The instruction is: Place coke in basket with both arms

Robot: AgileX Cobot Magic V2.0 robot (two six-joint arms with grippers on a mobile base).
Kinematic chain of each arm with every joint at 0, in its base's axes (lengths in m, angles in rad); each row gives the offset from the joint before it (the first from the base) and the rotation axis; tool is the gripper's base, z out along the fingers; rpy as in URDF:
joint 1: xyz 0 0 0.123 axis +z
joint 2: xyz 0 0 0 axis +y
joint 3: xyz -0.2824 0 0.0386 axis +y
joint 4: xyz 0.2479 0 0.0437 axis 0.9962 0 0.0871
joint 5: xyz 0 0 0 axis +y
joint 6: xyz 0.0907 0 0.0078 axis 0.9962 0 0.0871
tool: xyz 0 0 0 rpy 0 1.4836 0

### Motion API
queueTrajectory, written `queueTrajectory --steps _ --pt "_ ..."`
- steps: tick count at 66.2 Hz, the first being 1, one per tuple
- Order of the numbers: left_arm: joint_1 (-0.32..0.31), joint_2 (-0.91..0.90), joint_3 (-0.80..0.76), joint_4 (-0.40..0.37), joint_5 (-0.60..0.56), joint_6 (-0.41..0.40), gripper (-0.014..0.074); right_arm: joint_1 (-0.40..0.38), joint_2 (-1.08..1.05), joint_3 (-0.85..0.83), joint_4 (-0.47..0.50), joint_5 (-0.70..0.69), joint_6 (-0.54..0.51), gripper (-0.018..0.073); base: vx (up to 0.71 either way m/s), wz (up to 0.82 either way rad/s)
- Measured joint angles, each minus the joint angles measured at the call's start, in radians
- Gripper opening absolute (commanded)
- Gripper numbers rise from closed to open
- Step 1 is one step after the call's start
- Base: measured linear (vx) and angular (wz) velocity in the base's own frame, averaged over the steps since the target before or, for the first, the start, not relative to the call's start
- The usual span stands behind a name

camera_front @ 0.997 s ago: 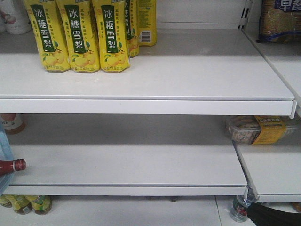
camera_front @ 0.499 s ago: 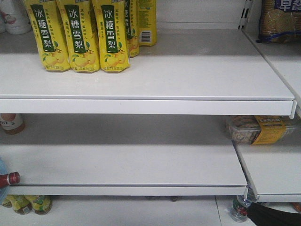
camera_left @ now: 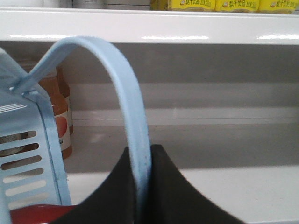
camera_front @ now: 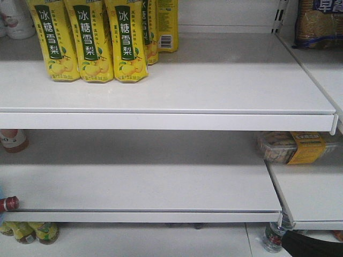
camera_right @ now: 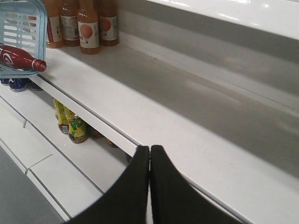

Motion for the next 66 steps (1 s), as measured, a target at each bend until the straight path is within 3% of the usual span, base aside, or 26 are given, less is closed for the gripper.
queueTrajectory --steps 22,44,66 --pt "0.0 -0.063 0.0 0.012 0.093 0.0 -0.0006 0.0 0.0 0.0 0.0 0.0 0.0 -0.0009 0.0 0.0" --pt "0.055 -0.066 0.0 0.023 0.095 0.0 -0.0006 0.0 0.0 0.0 0.0 0.0 0.0 -0.0009 0.0 0.0" --pt "0.061 -0.066 0.0 0.027 0.095 0.0 -0.0006 0.0 0.0 0.0 0.0 0.0 0.0 -0.0009 0.0 0.0"
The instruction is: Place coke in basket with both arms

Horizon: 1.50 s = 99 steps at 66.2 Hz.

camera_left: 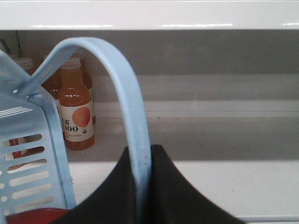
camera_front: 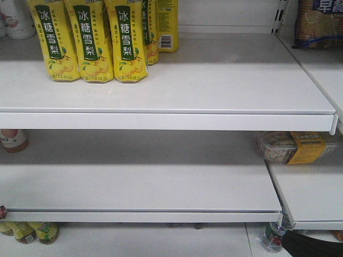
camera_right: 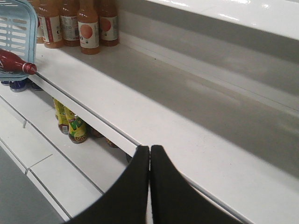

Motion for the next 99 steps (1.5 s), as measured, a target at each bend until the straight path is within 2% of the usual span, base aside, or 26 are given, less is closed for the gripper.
queueTrajectory --steps 72,78,86,99 --pt "0.0 0.0 0.0 0.0 0.001 0.0 -0.0006 -0.008 0.0 0.03 -0.001 -0.006 -0.004 -0.0009 0.0 0.0" --pt "0.0 0.0 0.0 0.0 0.001 0.0 -0.0006 -0.061 0.0 0.056 0.0 -0.007 -0.006 -0.0009 0.0 0.0" --pt "0.0 0.0 0.0 0.0 0.001 0.0 -0.0006 -0.182 0.0 0.07 0.02 -0.007 -0.006 -0.0009 0.0 0.0" --pt "0.0 0.0 0.0 0.0 0.001 0.0 -0.0006 -0.334 -0.042 0.092 0.023 -0.026 -0.007 -0.0009 0.0 0.0"
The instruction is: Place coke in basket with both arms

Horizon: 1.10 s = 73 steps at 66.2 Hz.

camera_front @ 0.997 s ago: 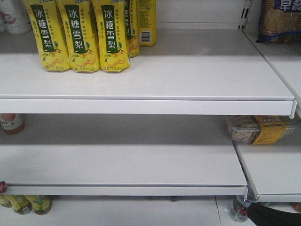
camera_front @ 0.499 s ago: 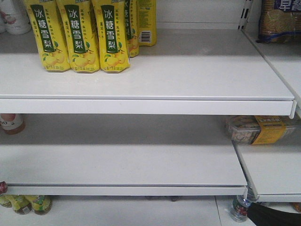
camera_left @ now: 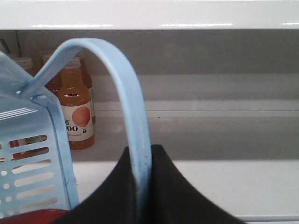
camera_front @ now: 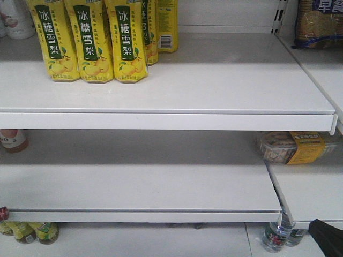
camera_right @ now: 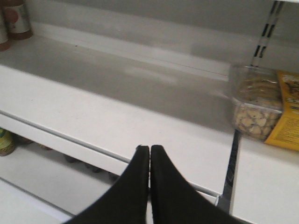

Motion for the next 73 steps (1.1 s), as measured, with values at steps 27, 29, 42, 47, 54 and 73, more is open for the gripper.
queueTrajectory --steps 27,29,42,47,54,73 --pt "0.0 0.0 0.0 0.0 0.001 -0.001 -0.0006 -0.366 -0.214 0.133 0.071 -0.168 -0.07 -0.0009 0.0 0.0" --pt "0.0 0.0 0.0 0.0 0.001 -0.001 -0.0006 -0.376 -0.226 0.133 0.083 -0.168 -0.096 -0.0009 0.0 0.0" --pt "0.0 0.0 0.0 0.0 0.001 -0.001 -0.0006 -0.398 -0.269 0.133 0.167 -0.155 -0.281 -0.0009 0.0 0.0" --pt "0.0 0.0 0.0 0.0 0.001 -0.001 -0.0006 -0.398 -0.27 0.133 0.188 -0.141 -0.316 -0.0009 0.0 0.0" --pt "0.0 0.0 0.0 0.0 0.002 -0.001 -0.0006 -0.398 -0.272 0.133 0.2 -0.112 -0.326 -0.0009 0.0 0.0" --pt "0.0 0.0 0.0 0.0 0.004 -0.001 -0.0006 -0.398 -0.272 0.133 0.214 -0.052 -0.294 -0.0009 0.0 0.0"
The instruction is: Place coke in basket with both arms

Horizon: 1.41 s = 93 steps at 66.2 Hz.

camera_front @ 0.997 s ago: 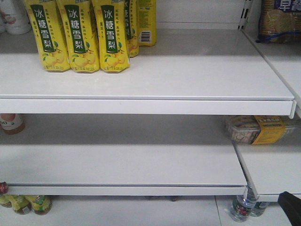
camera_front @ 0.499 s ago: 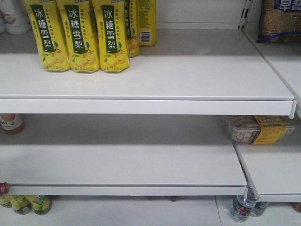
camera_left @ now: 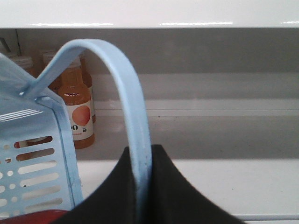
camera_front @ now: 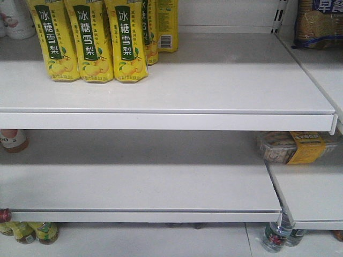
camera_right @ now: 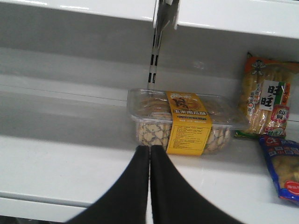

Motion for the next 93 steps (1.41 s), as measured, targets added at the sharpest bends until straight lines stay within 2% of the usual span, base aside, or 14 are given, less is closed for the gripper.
queueTrajectory --steps 22,93 --pt "0.0 0.0 0.0 0.0 0.0 0.0 -0.0006 -0.076 0.0 0.0 -0.004 0.001 0.119 -0.0009 0.0 0.0" --pt "0.0 0.0 0.0 0.0 0.001 0.0 -0.0006 -0.077 0.0 0.0 -0.005 -0.007 0.118 -0.0009 0.0 0.0"
